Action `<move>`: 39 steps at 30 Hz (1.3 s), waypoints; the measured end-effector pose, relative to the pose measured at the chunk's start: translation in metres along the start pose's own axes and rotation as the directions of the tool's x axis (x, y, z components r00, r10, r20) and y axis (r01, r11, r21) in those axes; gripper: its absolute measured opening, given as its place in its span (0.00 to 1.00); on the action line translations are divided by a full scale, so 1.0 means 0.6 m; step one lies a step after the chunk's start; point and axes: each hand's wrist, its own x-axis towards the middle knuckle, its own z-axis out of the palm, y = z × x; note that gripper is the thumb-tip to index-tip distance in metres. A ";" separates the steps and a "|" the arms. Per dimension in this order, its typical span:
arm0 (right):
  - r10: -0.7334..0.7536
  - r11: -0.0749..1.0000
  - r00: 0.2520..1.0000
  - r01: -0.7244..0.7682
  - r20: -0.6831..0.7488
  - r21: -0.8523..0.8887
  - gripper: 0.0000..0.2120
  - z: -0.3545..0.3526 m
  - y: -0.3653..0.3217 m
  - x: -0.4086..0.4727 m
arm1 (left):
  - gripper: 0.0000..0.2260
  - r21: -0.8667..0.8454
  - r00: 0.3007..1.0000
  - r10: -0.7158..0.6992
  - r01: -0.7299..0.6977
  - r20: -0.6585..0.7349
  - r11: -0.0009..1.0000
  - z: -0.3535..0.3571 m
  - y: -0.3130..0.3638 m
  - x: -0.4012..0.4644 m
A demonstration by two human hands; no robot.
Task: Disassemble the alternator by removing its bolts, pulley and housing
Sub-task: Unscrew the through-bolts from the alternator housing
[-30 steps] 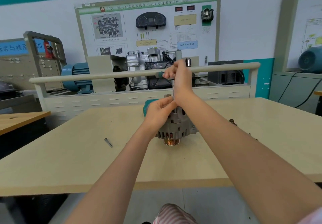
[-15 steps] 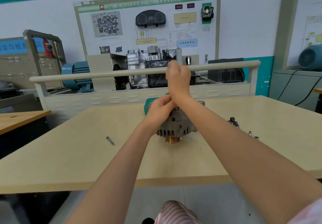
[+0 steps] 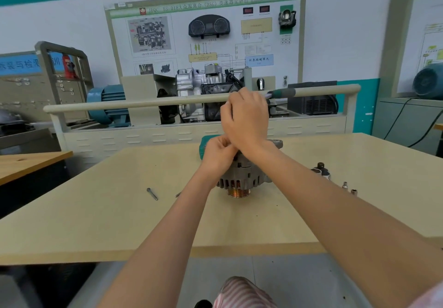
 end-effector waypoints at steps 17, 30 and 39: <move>0.453 0.187 0.768 -0.578 0.453 0.794 0.23 -0.022 -0.014 0.049 | 0.06 -0.033 0.997 0.033 -0.031 0.064 0.999 -0.006 0.004 -0.003; 0.249 0.896 0.963 -0.270 0.104 0.353 0.17 -0.020 -0.013 0.016 | 0.10 0.003 0.994 0.042 -0.042 0.100 0.999 -0.006 0.013 -0.002; 0.435 0.349 0.816 -0.544 0.382 0.763 0.22 -0.029 -0.007 0.039 | 0.09 -0.011 0.989 0.026 -0.025 0.147 1.000 -0.004 0.014 -0.001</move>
